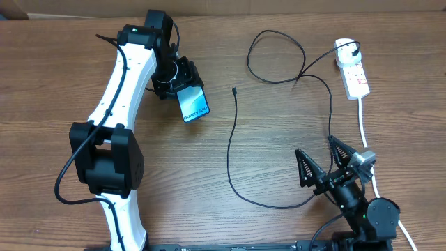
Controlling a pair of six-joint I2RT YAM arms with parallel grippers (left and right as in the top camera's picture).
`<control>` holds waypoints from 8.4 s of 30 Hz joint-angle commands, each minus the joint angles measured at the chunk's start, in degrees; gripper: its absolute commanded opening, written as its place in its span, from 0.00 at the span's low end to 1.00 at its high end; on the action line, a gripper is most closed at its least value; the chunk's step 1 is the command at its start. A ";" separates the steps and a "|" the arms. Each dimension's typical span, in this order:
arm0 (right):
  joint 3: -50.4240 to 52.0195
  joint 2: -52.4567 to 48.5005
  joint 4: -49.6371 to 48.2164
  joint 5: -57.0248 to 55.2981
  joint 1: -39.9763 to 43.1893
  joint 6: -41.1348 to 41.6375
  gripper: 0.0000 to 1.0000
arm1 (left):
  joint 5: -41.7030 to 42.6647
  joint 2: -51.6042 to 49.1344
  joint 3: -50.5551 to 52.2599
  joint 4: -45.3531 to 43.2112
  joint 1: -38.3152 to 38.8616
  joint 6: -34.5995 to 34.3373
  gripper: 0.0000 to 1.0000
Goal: Plug charger to phone and switch on socket
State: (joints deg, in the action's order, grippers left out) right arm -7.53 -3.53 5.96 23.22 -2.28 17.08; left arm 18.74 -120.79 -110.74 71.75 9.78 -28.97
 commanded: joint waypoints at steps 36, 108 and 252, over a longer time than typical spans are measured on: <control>-36.37 -55.54 27.21 10.54 -0.24 2.47 1.00 | 38.12 1.07 -5.62 18.67 -0.87 -19.69 0.04; -36.48 -68.19 -1.05 -0.33 -21.35 31.12 0.86 | 2.14 1.29 -5.68 11.96 5.35 -46.34 0.04; -36.48 -80.08 -24.46 5.33 -19.82 39.69 0.04 | 30.97 1.25 -5.68 8.17 -5.62 2.80 0.37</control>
State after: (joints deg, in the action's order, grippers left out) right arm -42.48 -87.31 -16.27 26.70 -22.90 55.75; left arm 36.25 -120.77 -115.07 79.72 4.29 -36.97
